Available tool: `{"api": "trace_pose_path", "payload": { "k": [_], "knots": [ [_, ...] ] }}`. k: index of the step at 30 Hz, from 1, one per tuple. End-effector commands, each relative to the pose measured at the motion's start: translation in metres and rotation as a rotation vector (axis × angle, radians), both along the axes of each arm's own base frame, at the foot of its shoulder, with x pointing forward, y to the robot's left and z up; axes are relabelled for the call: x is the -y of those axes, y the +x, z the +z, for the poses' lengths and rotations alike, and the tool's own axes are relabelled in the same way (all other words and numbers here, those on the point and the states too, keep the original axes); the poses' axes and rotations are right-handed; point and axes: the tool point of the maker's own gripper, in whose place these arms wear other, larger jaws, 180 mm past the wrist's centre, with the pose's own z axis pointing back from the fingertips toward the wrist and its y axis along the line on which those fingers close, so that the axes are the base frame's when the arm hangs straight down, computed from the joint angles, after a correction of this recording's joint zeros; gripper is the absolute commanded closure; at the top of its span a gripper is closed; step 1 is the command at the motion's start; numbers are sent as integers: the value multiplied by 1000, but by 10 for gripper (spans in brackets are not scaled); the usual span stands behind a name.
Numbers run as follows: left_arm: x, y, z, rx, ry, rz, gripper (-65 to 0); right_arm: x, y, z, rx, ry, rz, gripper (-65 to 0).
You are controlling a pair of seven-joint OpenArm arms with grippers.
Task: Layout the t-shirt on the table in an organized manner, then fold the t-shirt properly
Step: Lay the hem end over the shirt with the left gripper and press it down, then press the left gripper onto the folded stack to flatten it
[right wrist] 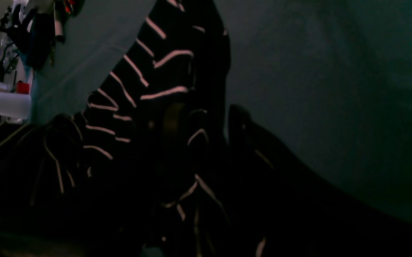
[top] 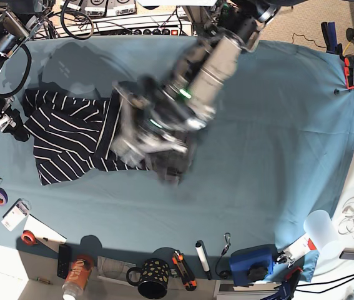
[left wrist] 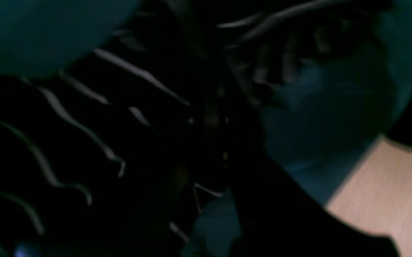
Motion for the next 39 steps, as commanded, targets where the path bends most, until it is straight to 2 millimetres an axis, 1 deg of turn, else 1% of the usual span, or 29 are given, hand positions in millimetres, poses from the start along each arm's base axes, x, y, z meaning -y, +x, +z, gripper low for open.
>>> {"api": "trace_pose_path", "payload": {
  "k": [1,3,5,6,9,10,11,12,16,18,20,21,23,24,25,28,30,32,37,39],
  "knots": [
    [17,-1,22,61,-56,-28,0,13,9,25,70,-33,-14,-197],
    [28,-8,25,123,-37,-65,0,13,9,24,69,-33,-14,-197],
    [32,-9,27,185,-3,-80,0,13,9,24,68,-33,-13,-197],
    [32,-9,27,205,13,-81,-35,13,9,24,68,-33,-13,-197],
    [26,-2,27,218,31,-25,-273,13,9,24,68,-33,-13,-197],
    [22,3,27,224,39,9,-326,13,9,24,66,-35,-13,-197],
    [18,7,27,236,52,37,-360,13,9,23,62,-37,-13,-197],
    [14,10,27,247,71,57,-370,13,9,23,60,-40,-13,-197],
    [1,20,26,262,162,86,-369,13,9,23,60,-40,-13,-197],
    [-9,30,35,304,184,143,-369,13,9,23,60,-40,-13,-197],
    [-23,43,45,353,200,232,-369,13,9,23,60,-39,-13,-197],
    [-31,49,47,365,214,268,-369,13,8,23,59,-39,-13,-197],
    [-44,55,43,342,234,308,-369,13,8,23,59,-40,-13,-197],
    [-46,55,38,306,224,312,-369,13,8,23,60,-40,-13,-197],
    [-44,53,33,263,197,293,-369,13,9,23,60,-40,-13,-197],
    [-28,34,20,129,98,186,-369,13,9,23,60,-39,-13,-197],
    [-23,25,15,100,81,148,-369,13,9,23,60,-40,-13,-197],
    [-26,27,14,119,91,163,-369,13,9,23,60,-39,-13,-197],
    [-43,42,17,232,173,228,-368,13,8,23,59,-39,-13,-197],
    [-45,44,15,233,185,238,-345,13,9,23,60,-39,-13,-197]
  ]
}}
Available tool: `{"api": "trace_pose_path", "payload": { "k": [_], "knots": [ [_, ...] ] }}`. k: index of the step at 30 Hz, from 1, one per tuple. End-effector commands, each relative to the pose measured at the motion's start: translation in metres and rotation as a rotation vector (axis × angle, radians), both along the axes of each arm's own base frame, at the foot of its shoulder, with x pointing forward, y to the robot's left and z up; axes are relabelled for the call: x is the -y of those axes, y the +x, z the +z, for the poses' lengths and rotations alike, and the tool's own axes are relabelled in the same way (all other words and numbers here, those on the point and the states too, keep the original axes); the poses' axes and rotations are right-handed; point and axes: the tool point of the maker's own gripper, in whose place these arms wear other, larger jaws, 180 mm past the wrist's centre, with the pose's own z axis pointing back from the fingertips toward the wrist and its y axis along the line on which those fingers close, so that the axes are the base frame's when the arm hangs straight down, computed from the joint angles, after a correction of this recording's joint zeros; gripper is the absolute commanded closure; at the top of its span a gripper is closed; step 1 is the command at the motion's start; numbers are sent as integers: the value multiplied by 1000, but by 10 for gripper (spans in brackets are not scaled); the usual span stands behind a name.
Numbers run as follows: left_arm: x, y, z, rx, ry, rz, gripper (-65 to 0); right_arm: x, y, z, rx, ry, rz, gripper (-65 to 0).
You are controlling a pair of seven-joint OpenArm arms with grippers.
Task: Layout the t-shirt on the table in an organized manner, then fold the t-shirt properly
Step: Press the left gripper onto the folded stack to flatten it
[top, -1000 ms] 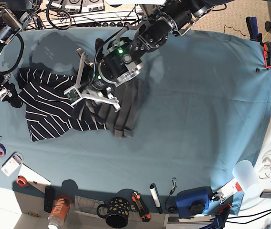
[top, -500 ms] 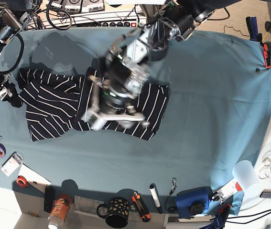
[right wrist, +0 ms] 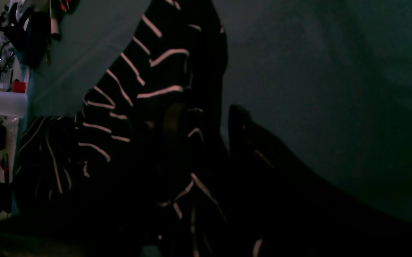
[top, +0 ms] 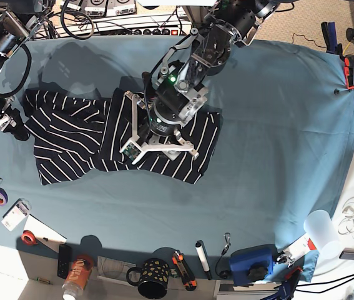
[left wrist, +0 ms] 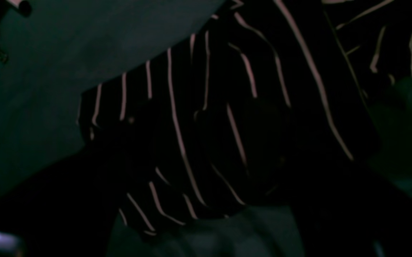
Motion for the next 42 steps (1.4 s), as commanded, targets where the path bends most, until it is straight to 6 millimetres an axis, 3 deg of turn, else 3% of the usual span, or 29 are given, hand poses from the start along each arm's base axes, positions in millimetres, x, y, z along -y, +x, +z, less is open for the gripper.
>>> {"api": "trace_pose_path", "payload": {
  "k": [1,17,22,27,33,38,42],
  "knots": [
    [9,5,14,33,-39,1,-330,13,10,25,69,-33,-13,-197],
    [10,4,-7,6,-3,-6,-302,13,10,25,69,-33,-13,-197],
    [10,1,-24,-31,28,-11,-228,13,10,25,70,-33,-13,-197],
    [10,2,-22,-25,30,-9,-167,13,10,25,69,-33,-13,-197],
    [10,5,-20,-2,29,-9,-9,13,10,25,70,-33,-13,-197],
    [12,3,-18,-5,27,-14,0,13,10,25,70,-33,-13,-197],
    [29,-8,3,45,4,-72,0,13,10,25,72,-33,-14,-197]
  ]
}}
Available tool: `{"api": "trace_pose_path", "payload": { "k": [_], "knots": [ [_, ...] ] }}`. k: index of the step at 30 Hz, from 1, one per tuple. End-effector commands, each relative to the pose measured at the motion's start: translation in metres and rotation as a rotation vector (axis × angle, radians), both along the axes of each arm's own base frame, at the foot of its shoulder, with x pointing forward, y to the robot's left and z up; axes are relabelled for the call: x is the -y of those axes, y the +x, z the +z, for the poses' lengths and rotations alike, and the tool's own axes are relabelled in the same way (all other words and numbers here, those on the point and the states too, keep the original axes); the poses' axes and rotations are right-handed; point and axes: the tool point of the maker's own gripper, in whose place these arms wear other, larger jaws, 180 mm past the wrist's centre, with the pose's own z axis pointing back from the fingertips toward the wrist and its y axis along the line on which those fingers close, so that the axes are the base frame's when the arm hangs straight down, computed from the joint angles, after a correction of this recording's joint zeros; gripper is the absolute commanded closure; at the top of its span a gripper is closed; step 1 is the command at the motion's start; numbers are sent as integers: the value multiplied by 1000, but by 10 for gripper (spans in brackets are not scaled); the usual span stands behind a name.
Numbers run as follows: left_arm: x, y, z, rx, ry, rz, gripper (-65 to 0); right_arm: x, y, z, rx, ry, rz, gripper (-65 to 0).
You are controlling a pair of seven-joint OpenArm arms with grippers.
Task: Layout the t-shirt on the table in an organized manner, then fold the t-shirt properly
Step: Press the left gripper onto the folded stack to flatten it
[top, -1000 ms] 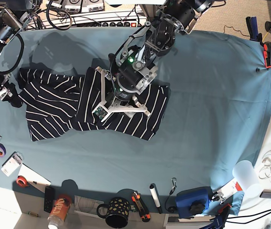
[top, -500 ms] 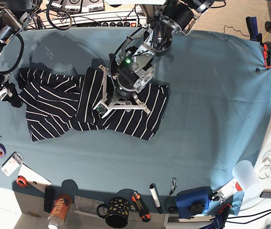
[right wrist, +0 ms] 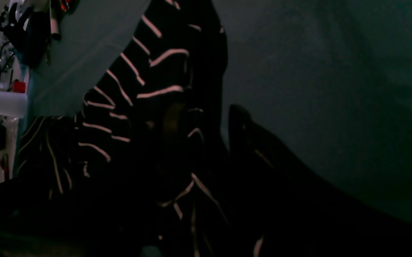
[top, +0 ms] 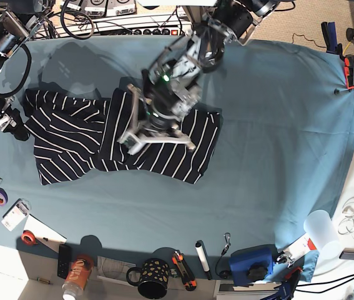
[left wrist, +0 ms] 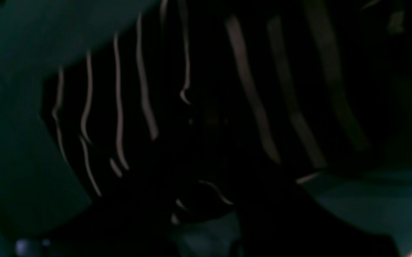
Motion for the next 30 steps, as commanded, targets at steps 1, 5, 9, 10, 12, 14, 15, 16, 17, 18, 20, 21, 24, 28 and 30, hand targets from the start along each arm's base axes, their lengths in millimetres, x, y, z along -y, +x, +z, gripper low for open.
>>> {"api": "trace_pose_path", "payload": {
  "k": [1,5,9,10,12,14,15,16,17,18,20,21,24,28,30],
  "knots": [
    [16,3,28,67,-58,-27,0,13,10,25,74,-33,-15,-197],
    [45,-11,42,120,-101,-130,0,13,10,25,73,-33,-15,-197],
    [63,-19,47,125,-191,-186,0,13,10,25,72,-34,-14,-197],
    [65,-18,45,126,-202,-185,0,13,10,25,70,-33,-13,-197],
    [64,-14,35,115,-200,-168,0,13,10,25,70,-33,-13,-197],
    [64,-13,22,93,-180,-161,0,13,10,25,70,-33,-13,-197],
    [64,-13,16,84,-170,-162,0,13,10,25,70,-33,-13,-197],
    [65,-14,11,77,-165,-164,0,13,10,25,70,-33,-13,-197],
    [65,-14,9,72,-161,-165,0,13,10,25,71,-33,-13,-197],
    [65,-14,8,71,-160,-165,0,13,10,25,73,-31,-13,-197],
    [66,-13,11,83,-169,-170,-12,12,10,25,73,-31,-13,-197],
    [68,-12,14,96,-183,-177,-82,13,10,25,73,-31,-13,-197],
    [74,-12,22,116,-229,-189,-272,13,10,25,74,-31,-14,-197],
    [69,-15,33,50,-228,-180,-305,13,10,26,76,-31,-15,-197],
    [64,-14,63,92,-257,-174,-305,13,10,26,76,-31,-16,-197]
  ]
}}
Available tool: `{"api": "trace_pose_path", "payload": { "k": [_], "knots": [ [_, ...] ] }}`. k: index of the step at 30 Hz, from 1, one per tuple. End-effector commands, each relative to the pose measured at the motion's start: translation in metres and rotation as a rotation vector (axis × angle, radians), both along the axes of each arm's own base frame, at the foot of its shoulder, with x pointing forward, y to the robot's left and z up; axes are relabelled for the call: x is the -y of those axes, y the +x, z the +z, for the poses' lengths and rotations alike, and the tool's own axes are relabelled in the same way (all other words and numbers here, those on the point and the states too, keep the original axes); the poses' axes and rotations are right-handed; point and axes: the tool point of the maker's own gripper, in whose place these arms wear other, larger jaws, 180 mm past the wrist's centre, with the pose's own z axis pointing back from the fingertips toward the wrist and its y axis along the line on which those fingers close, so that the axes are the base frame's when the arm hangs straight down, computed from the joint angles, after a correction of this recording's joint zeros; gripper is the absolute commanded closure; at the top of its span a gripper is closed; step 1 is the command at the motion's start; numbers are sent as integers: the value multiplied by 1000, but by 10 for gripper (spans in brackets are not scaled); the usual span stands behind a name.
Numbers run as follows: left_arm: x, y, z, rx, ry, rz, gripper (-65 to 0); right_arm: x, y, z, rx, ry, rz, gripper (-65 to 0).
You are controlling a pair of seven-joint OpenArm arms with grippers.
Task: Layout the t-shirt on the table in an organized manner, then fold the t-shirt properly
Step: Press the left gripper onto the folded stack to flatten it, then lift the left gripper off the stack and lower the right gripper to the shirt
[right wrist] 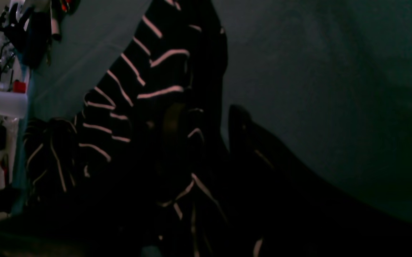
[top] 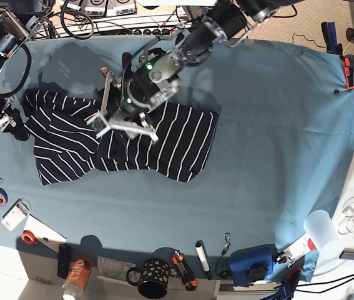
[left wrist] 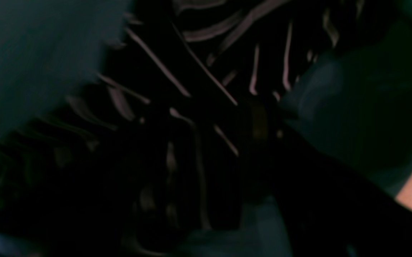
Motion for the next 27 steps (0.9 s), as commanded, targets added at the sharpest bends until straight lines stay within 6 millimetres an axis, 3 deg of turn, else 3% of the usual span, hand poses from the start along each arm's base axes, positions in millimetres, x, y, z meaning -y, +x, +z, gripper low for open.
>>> {"api": "trace_pose_path", "payload": {
  "k": [1,3,5,11,14,18,24,27],
  "knots": [
    [6,6,44,91,-94,6,-305,13,10,26,75,-32,-15,-197],
    [-5,8,69,144,-147,55,-305,13,10,25,74,-32,-14,-197],
    [-21,14,72,155,-152,133,-305,13,10,25,73,-32,-14,-197],
    [-91,43,14,59,-22,335,-305,13,10,26,75,-32,-14,-197],
    [-120,51,-6,-18,-35,352,-305,11,12,30,99,-14,-15,-197],
    [-129,50,-23,-128,-120,312,-305,9,15,37,138,14,-16,-197],
    [-128,51,-62,-202,-106,322,-304,9,15,37,137,14,-15,-198],
    [-133,51,-89,-243,-46,336,-304,8,14,36,126,15,-8,-268]
  ]
}}
